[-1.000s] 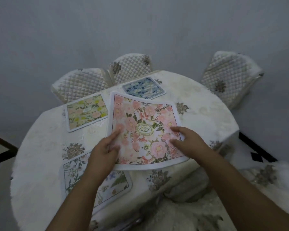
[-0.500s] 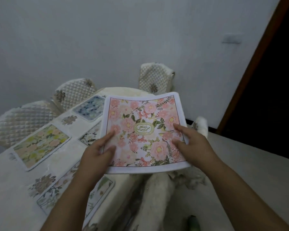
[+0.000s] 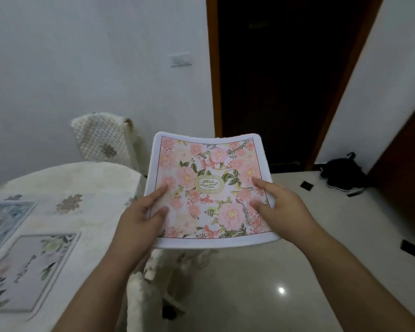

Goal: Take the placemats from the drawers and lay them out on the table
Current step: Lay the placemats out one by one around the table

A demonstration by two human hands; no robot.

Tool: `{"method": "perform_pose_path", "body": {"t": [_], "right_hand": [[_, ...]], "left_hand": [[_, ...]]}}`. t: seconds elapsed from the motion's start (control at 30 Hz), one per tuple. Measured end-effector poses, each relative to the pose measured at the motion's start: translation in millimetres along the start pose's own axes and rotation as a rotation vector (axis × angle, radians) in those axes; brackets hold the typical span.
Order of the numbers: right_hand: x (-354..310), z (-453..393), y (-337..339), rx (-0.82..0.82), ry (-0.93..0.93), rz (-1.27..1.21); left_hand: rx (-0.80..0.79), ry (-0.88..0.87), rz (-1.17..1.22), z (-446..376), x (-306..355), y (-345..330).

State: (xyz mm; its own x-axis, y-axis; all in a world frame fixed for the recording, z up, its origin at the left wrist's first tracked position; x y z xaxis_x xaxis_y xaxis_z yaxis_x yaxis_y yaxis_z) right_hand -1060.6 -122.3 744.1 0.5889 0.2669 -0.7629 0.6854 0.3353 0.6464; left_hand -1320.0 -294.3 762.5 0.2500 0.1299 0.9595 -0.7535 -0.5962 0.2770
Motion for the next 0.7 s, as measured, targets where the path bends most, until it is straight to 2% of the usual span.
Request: {"method": "perform_pose_path", "body": {"t": [0.3,0.7], "right_hand": [[75,-59,95,0.077,-0.092,0.018],[113,-141,126,0.057,-0.108,0.069]], "left_hand": [[-0.126,-0.02,0.046,-67,24,-132],[-0.124,0.035,0.048,-133,30,-203]]}}
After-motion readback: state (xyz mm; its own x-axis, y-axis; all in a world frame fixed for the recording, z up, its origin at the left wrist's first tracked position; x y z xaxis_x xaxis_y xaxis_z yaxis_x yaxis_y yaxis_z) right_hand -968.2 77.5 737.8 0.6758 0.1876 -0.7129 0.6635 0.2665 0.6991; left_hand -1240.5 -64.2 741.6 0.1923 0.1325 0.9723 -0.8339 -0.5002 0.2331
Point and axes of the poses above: each hand's wrist, its own z-axis away from the middle knuckle, its own y-axis out of the back of the hand, x = y × z, the point moved 4 cm from there along -z, towards the middle knuckle, and after that the axes turned 8 degrees about z, right-handed, at the moved point
